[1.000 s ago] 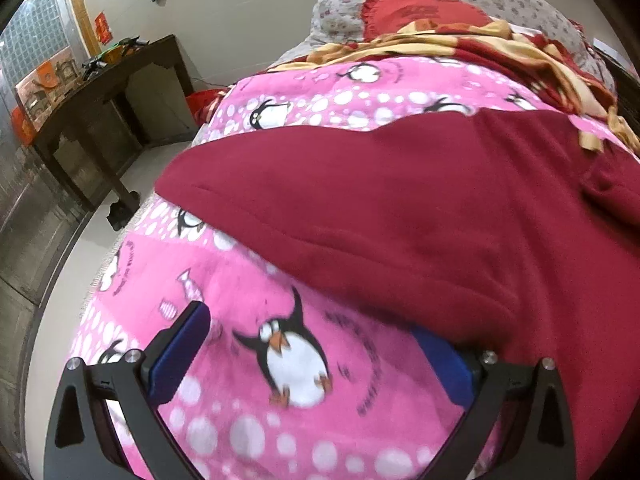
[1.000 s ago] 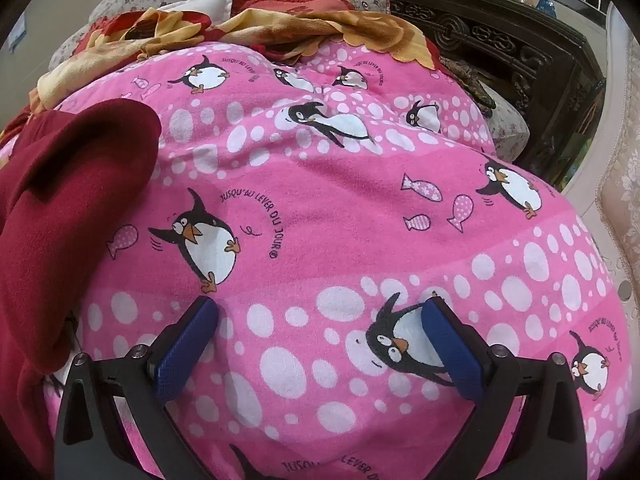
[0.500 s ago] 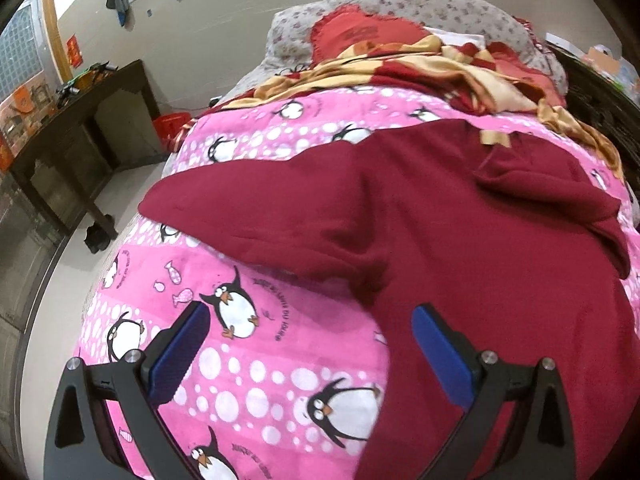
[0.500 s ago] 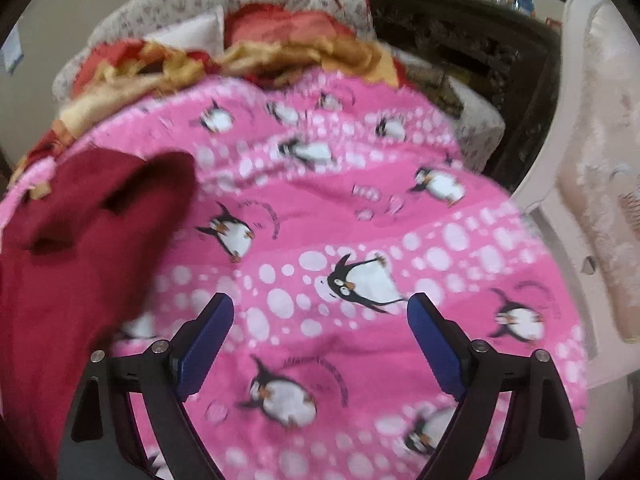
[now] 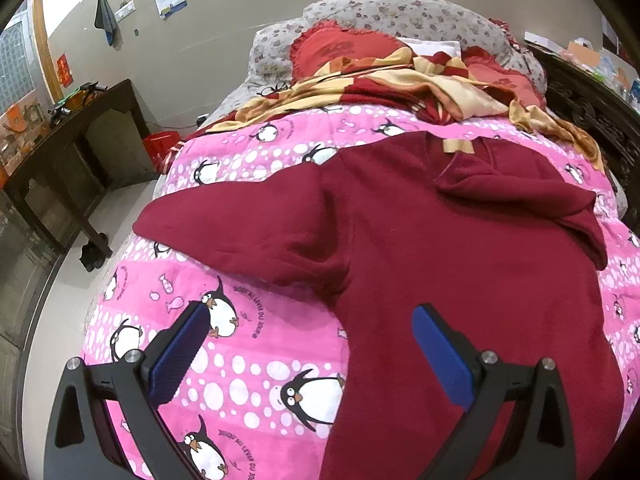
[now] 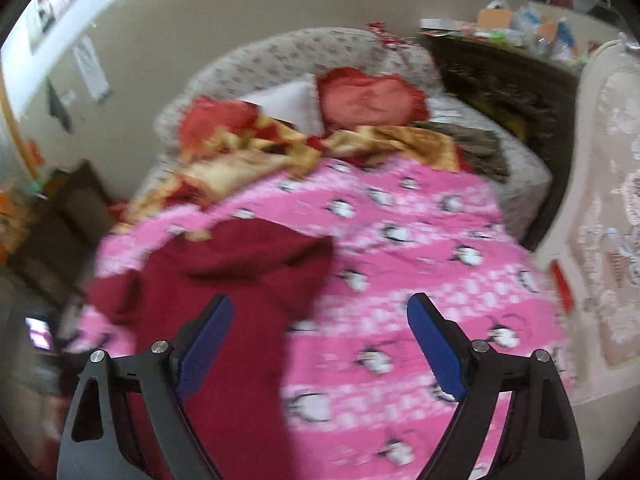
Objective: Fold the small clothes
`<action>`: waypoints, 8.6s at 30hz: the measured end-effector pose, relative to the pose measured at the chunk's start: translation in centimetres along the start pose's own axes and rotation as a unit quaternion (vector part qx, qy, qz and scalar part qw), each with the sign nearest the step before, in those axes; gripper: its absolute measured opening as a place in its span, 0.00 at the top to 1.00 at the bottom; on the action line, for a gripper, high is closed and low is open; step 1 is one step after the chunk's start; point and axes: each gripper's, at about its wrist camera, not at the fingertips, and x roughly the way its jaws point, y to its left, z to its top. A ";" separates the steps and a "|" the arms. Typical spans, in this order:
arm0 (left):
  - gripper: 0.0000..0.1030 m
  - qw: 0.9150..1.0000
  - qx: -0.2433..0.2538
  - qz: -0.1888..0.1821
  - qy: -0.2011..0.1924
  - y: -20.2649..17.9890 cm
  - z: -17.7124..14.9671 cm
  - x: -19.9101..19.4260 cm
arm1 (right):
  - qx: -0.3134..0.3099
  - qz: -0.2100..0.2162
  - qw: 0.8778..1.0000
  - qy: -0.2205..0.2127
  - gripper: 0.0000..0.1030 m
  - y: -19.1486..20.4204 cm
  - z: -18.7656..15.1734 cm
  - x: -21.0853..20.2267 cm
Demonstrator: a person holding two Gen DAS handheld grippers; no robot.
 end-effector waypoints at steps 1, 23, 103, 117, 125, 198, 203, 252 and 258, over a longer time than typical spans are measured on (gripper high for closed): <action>0.00 1.000 0.000 -0.001 -0.001 0.0 0.0 -0.1 | 0.001 0.014 1.000 0.001 0.07 0.6 0.5 -0.7; 0.00 1.000 -0.017 -0.014 0.012 -0.6 0.1 1.6 | -0.123 0.054 0.989 0.066 0.11 14.6 -7.5 14.2; 0.00 0.991 -0.127 0.008 0.034 9.4 1.5 6.3 | -0.216 -0.021 0.971 0.100 0.11 21.0 -9.4 20.6; 0.12 0.936 -0.345 -0.005 0.067 24.1 3.6 14.9 | -0.213 0.003 0.972 0.100 0.11 22.4 -9.0 22.5; 0.13 0.938 -0.338 0.002 0.076 23.6 4.7 17.7 | -0.166 -0.002 0.985 0.039 0.11 19.0 -4.5 22.2; 0.95 0.955 -0.140 -0.253 -0.068 2.2 11.5 2.5 | -0.054 -0.040 0.998 0.016 0.45 5.2 -0.2 16.9; 0.94 0.957 -0.062 -0.282 -0.013 -7.8 9.2 4.9 | -0.062 -0.036 0.997 0.026 0.45 5.7 -0.7 17.3; 0.19 0.993 0.022 -0.106 0.038 -2.3 0.5 8.1 | -0.041 0.053 0.994 0.086 0.70 7.7 -3.8 23.2; 0.19 0.993 0.018 -0.107 0.038 -2.0 0.5 8.2 | 0.015 0.061 0.996 0.068 0.56 4.4 -4.3 22.6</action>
